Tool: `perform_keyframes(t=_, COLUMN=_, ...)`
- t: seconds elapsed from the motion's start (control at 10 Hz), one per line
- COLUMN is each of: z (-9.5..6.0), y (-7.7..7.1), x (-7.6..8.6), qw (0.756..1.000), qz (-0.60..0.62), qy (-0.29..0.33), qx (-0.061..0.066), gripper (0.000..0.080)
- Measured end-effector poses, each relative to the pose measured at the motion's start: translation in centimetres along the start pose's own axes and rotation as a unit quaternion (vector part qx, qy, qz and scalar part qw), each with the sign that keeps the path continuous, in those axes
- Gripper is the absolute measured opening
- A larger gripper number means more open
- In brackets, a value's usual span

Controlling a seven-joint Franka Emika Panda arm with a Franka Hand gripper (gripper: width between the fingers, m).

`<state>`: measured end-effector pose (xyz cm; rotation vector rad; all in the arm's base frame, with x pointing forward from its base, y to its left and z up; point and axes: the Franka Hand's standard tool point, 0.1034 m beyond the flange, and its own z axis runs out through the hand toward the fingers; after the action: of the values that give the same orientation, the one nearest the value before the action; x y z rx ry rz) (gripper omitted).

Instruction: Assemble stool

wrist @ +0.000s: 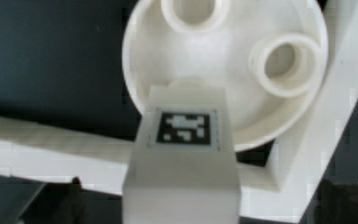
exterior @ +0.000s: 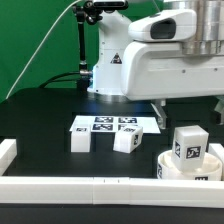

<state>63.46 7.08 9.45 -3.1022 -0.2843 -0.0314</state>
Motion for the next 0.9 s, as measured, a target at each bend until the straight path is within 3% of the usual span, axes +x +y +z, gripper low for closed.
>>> perform_keyframes(t=0.3, z=1.3, y=0.2, x=0.0, qw=1.0, qz=0.0, qy=0.002, qx=-0.001, gripper=0.0649)
perform_keyframes(t=0.4, z=1.5, y=0.4, x=-0.2, qw=1.0, qz=0.001, qy=0.002, qx=-0.002, gripper=0.0612)
perform_keyframes(t=0.5, z=1.6, y=0.4, x=-0.3, qw=1.0, qz=0.002, qy=0.003, qx=-0.002, gripper=0.0438)
perform_keyframes(t=0.6, z=1.6, y=0.4, x=-0.3, qw=1.0, qz=0.001, qy=0.004, qx=-0.002, gripper=0.0438)
perform_keyframes(t=0.7, z=1.7, y=0.4, x=-0.3, qw=1.0, qz=0.001, qy=0.004, qx=-0.002, gripper=0.0337)
perform_keyframes(t=0.9, z=1.7, y=0.4, x=-0.3, qw=1.0, qz=0.005, qy=0.004, qx=-0.002, gripper=0.0337)
